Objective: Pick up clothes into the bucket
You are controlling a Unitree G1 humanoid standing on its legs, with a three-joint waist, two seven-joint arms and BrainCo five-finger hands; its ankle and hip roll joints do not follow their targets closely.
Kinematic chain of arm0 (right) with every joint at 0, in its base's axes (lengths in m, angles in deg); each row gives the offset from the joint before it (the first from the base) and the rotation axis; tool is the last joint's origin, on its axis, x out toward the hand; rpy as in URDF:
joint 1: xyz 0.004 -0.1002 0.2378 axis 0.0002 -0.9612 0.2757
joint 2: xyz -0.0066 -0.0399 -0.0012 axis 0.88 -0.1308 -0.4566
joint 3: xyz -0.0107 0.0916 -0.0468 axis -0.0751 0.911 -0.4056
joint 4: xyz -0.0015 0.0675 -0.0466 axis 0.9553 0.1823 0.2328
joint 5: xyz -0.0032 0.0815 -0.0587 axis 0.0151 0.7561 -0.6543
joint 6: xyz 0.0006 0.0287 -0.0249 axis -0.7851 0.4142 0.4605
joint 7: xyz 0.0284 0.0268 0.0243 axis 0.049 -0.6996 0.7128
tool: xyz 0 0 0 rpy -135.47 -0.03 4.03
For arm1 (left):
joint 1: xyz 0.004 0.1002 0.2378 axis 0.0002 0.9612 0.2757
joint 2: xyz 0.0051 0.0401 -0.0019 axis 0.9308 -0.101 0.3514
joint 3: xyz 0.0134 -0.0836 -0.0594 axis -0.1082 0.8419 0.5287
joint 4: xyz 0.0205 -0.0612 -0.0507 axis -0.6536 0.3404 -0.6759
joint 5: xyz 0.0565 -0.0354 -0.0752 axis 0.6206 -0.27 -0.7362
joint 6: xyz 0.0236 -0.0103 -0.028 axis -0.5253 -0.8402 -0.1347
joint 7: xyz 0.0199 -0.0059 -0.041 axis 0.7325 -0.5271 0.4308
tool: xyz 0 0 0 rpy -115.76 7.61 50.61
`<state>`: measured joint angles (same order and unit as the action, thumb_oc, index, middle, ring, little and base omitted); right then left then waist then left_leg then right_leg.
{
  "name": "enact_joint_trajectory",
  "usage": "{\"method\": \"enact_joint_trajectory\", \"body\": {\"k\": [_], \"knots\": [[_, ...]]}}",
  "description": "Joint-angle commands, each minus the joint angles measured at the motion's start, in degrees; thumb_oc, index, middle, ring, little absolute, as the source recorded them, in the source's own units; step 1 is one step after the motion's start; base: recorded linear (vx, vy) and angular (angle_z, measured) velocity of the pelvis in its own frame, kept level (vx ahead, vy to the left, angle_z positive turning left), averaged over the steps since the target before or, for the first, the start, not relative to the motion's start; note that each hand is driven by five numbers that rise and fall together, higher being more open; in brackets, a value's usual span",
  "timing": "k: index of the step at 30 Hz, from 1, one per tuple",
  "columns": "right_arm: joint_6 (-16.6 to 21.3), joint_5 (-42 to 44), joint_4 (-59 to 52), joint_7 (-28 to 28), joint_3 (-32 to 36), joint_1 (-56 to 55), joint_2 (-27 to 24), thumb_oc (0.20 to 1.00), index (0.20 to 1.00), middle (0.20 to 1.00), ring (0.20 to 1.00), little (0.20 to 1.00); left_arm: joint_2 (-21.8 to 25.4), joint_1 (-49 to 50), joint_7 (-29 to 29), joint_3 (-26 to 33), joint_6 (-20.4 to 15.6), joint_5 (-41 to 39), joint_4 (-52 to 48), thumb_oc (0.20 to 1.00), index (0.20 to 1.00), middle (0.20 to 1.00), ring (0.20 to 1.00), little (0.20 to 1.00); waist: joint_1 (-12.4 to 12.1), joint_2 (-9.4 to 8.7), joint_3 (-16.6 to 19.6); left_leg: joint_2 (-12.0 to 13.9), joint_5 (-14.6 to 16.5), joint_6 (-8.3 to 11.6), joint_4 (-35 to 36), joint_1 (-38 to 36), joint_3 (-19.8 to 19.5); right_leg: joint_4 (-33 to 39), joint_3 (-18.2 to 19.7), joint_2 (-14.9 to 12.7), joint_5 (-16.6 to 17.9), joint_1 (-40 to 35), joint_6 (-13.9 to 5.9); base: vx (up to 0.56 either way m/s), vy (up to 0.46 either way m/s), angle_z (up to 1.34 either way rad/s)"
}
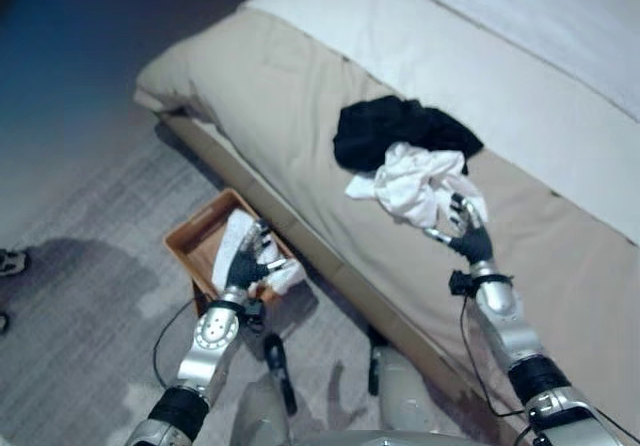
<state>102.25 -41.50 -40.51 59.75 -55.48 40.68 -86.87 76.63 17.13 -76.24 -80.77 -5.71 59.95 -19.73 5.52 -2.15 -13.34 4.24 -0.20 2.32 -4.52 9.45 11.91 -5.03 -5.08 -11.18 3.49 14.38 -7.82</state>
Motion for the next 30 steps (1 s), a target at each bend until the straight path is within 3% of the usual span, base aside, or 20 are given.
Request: {"method": "enact_joint_trajectory", "body": {"k": [1,6,11,19,25,30], "knots": [[-0.3,-8.9,-0.9,4.5,-1.7,3.1,-0.9,1.000,1.000,1.000,1.000,1.000,-0.1,1.8,-0.1,0.3,-3.1,0.6,-3.4,1.000,1.000,1.000,1.000,1.000,-0.2,-0.81,3.2,0.6,-1.4,1.40,-0.3,-0.4,-4.2,0.5,1.1,-0.3,5.0,-0.5,-2.55,0.06,-0.044,-0.08],[-1.9,-13.9,-0.1,6.9,-3.1,4.5,-1.3,1.000,1.000,1.000,1.000,1.000,0.9,2.4,-3.3,-0.2,-3.1,5.6,-4.0,1.000,1.000,1.000,1.000,1.000,-1.0,-0.45,2.5,1.4,-0.2,1.42,-1.4,-2.3,-3.2,-0.8,2.0,0.5,3.7,-1.3,-2.52,0.06,-0.048,-0.09],[-3.2,-16.4,2.1,10.0,-4.6,9.4,-1.8,1.000,1.000,1.000,1.000,1.000,1.0,1.5,-5.0,-1.3,-3.0,5.6,-3.4,1.000,1.000,1.000,1.000,1.000,-1.5,0.28,-0.1,1.5,0.0,1.28,-3.3,-0.1,-2.9,-3.4,2.9,0.9,3.6,1.9,-2.41,-0.08,-0.020,-0.15],[-7.8,-22.1,8.4,19.4,-5.8,24.8,-6.0,1.000,1.000,1.000,1.000,1.000,1.7,-3.5,-8.8,-3.0,-3.1,3.6,-7.1,1.000,1.000,1.000,1.000,1.000,-2.1,3.05,-5.2,0.6,-0.9,0.99,-8.8,13.9,-3.7,-9.6,3.6,0.3,3.9,15.8,-1.92,-0.14,-0.017,-0.01],[-9.0,-23.5,13.2,22.3,-7.3,33.8,-9.7,1.000,1.000,1.000,1.000,1.000,2.5,-4.9,-10.4,-2.5,-3.5,3.1,-9.9,1.000,1.000,1.000,1.000,1.000,-2.4,4.35,-8.4,1.0,-0.8,1.06,-13.2,22.1,-3.8,-13.9,3.9,-0.3,3.9,23.3,-1.36,-0.12,-0.014,0.09],[-10.6,-26.3,15.4,24.0,-9.4,39.5,-12.4,1.000,1.000,1.000,1.000,1.000,2.9,-5.5,-12.1,-1.6,-3.5,3.9,-11.2,1.000,1.000,1.000,1.000,1.000,-2.5,4.89,-9.6,1.6,1.1,0.74,-18.8,29.4,-3.7,-18.9,5.4,-0.3,2.9,30.5,-0.96,-0.09,0.001,0.09]]}}
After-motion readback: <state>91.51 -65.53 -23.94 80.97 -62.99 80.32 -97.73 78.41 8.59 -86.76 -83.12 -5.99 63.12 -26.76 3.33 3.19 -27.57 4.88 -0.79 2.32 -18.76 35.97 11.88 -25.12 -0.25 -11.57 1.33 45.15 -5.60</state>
